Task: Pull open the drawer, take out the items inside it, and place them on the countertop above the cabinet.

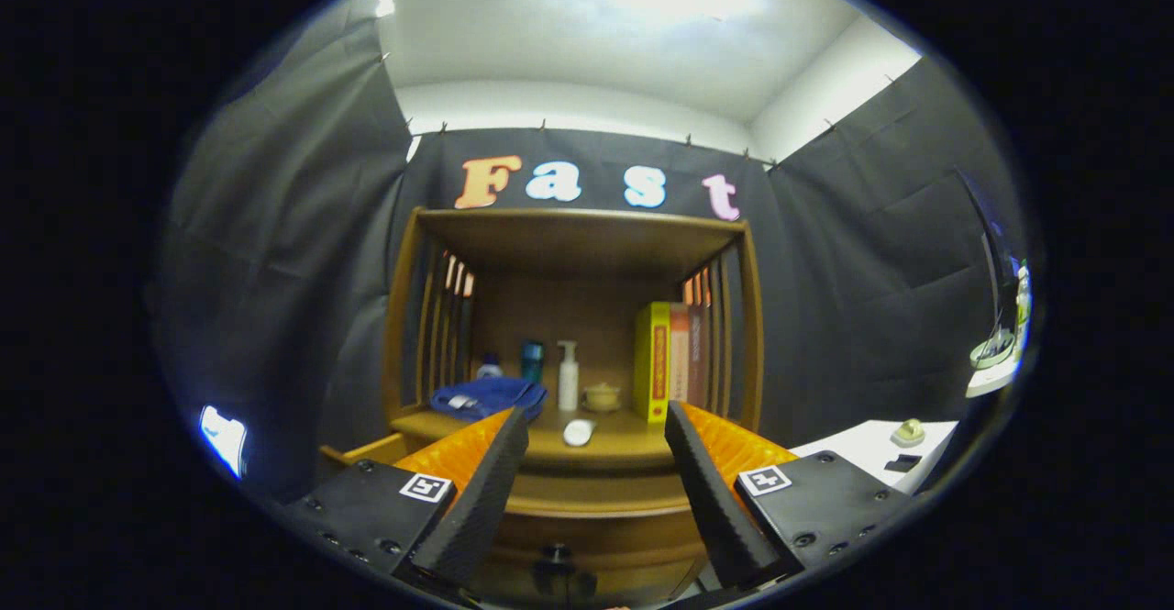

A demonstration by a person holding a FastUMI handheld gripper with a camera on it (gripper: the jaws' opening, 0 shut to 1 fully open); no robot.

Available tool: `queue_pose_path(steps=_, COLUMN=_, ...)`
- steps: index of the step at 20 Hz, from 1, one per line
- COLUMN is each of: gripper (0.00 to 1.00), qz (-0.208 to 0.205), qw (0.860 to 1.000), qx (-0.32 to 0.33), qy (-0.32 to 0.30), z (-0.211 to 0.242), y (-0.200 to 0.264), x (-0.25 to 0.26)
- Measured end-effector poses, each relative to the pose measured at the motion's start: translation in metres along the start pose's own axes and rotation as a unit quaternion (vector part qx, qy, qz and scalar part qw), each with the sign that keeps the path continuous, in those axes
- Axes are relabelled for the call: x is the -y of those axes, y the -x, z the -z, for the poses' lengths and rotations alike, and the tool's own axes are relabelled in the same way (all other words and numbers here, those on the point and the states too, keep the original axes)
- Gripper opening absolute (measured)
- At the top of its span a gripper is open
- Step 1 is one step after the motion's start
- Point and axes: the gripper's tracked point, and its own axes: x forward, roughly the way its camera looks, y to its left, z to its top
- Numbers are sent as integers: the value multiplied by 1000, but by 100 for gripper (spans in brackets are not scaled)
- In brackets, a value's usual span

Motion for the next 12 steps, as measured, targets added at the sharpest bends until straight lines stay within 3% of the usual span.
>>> queue_pose_path(steps=4, gripper=96, qz=4, qw=1000, qx=-29, qy=-7, z=37, y=15, x=-11)
queue_pose_path(steps=12, gripper=96, qz=8, qw=994, qx=-102, qy=-26, z=121, y=0, x=-11)
